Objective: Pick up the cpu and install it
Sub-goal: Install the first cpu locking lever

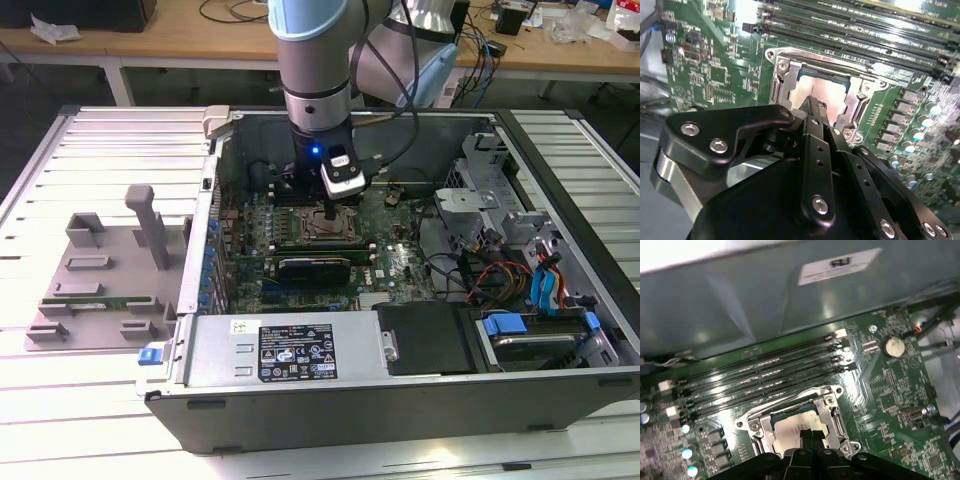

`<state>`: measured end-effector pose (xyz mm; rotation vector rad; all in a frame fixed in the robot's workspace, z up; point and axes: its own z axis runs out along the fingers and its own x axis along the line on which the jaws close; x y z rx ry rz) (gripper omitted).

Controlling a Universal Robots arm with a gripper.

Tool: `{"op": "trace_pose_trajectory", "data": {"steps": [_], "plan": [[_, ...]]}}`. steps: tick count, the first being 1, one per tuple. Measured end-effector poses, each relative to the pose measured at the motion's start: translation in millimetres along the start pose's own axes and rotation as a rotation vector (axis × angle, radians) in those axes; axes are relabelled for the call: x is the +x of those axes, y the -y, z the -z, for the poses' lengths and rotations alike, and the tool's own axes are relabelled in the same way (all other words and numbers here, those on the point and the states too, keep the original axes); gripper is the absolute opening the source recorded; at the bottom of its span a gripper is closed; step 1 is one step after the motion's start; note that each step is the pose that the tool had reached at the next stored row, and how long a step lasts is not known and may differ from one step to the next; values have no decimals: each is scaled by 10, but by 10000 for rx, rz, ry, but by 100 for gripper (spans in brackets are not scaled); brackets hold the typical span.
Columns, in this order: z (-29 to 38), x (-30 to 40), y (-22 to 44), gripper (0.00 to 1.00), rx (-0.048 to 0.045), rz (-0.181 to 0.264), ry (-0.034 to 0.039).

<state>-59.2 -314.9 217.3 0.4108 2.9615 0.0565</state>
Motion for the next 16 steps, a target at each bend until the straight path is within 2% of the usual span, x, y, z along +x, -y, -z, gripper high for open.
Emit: {"op": "trace_pose_trajectory", "data": {"steps": [1, 2, 3, 4, 5, 8, 10, 14, 16], "plan": [[-2, 0, 0, 11, 18, 272, -42], [-4, 1, 0, 11, 85, 606, -107], [-6, 1, 1, 11, 158, 828, -138], [-9, 1, 1, 11, 305, 1090, -170], [-10, 1, 1, 11, 372, 1369, -194], [-2, 0, 0, 11, 363, 1651, -273], [7, -2, 0, 11, 413, 1921, -310], [138, -21, -8, 11, 404, 2000, -331], [176, -26, -10, 11, 405, 2000, -332]]}}
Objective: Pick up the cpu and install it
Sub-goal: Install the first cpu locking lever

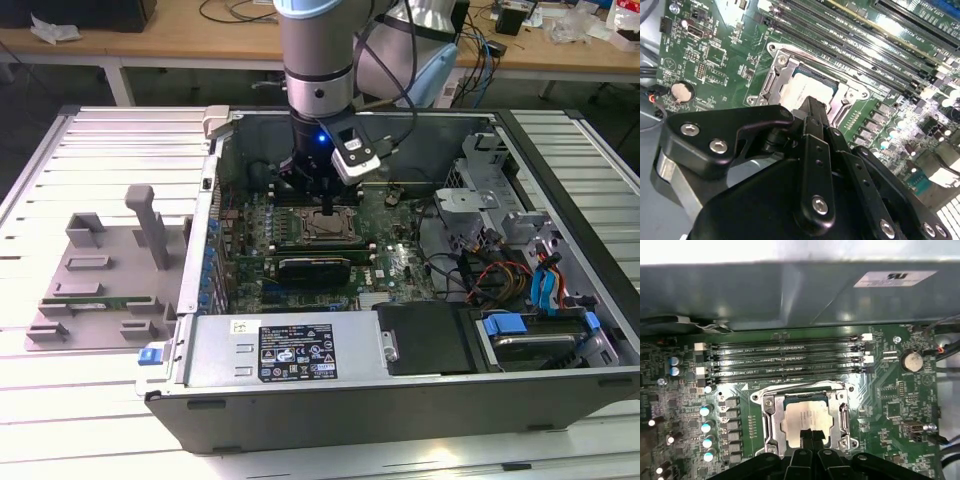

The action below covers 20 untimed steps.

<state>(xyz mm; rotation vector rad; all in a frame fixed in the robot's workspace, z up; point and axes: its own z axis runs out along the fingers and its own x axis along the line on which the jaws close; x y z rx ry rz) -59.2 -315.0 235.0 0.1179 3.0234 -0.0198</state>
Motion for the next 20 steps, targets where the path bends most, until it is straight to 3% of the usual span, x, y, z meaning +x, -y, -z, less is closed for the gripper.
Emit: {"op": "trace_pose_trajectory", "data": {"steps": [2, 4, 6, 7, 11, 15, 20], "plan": [[6, -2, 0, 11, 57, 9, -23], [1, -7, -1, 11, 349, 42, -178], [-4, -14, -1, 11, 372, 50, -246], [-8, -25, -2, 11, 384, 61, -315], [-13, -54, -4, 11, 381, 197, -440], [-14, -65, -5, 11, 380, 217, -441], [-4, -93, -7, 11, 339, 645, -427]]}}
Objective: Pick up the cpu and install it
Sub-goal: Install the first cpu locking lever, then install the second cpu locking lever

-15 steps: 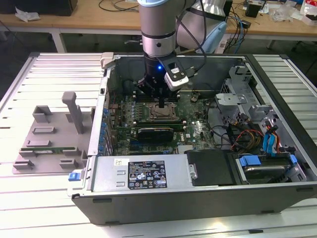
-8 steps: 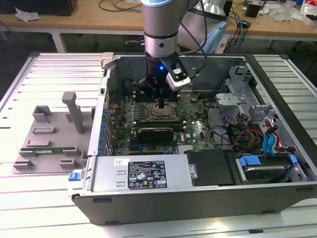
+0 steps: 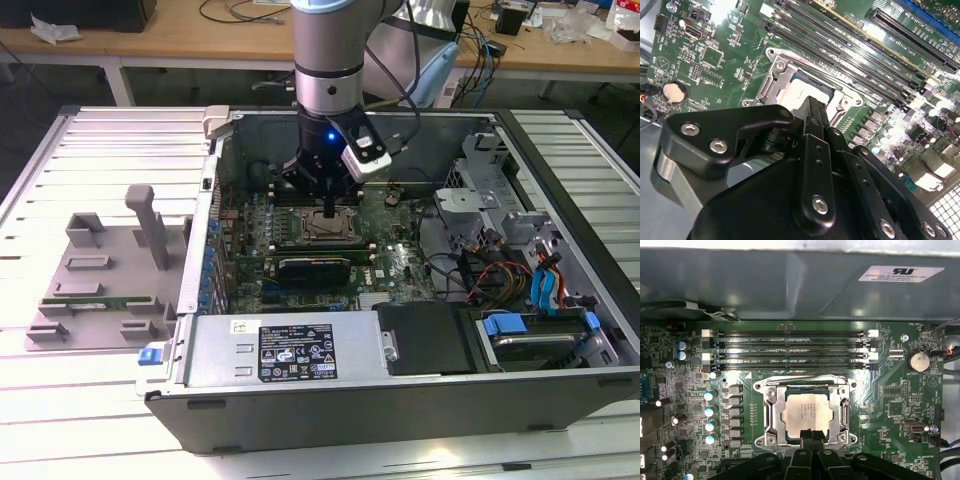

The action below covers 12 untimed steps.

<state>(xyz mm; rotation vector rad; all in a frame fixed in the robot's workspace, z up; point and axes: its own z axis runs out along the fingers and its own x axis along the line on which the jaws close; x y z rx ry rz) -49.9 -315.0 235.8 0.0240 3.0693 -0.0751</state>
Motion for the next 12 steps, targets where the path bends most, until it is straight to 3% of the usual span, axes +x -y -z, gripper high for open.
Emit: {"op": "trace_pose_trajectory", "data": {"steps": [12], "plan": [[12, -1, 1, 11, 1, 1, 0]]}}
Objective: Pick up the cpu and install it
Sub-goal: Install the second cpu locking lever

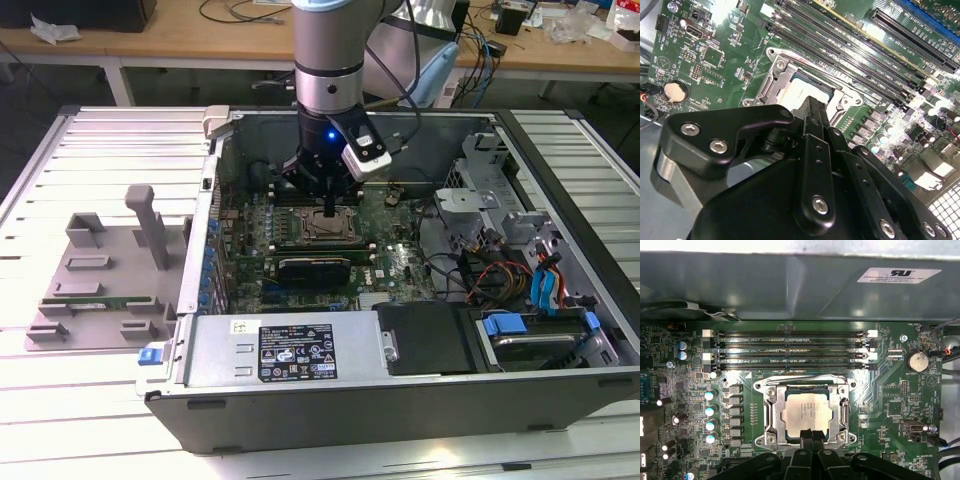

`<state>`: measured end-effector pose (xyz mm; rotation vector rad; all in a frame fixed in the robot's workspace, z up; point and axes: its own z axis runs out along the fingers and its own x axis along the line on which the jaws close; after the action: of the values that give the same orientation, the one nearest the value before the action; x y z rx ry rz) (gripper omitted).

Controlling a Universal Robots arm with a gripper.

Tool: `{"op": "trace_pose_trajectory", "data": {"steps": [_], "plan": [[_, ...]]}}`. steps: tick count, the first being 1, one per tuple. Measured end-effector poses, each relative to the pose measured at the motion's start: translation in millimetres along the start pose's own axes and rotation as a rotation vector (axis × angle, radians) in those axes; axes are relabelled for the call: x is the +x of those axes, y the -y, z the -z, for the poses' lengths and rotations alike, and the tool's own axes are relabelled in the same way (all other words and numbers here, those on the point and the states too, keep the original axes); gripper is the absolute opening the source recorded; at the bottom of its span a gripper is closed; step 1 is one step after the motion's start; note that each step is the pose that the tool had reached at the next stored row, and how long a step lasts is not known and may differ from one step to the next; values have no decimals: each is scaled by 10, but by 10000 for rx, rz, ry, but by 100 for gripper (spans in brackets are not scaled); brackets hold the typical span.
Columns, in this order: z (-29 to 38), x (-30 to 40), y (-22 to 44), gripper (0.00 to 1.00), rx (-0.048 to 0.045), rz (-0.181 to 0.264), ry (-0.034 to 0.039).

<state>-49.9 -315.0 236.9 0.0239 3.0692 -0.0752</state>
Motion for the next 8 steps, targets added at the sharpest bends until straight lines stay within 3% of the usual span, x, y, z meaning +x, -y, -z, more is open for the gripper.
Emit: {"op": "trace_pose_trajectory", "data": {"steps": [3, 4, 8], "plan": [[5, 0, 1, 11, 3, 0, -3], [51, -4, 2, 11, 1, 0, 0], [55, -4, 6, 11, 0, 0, -1]]}}
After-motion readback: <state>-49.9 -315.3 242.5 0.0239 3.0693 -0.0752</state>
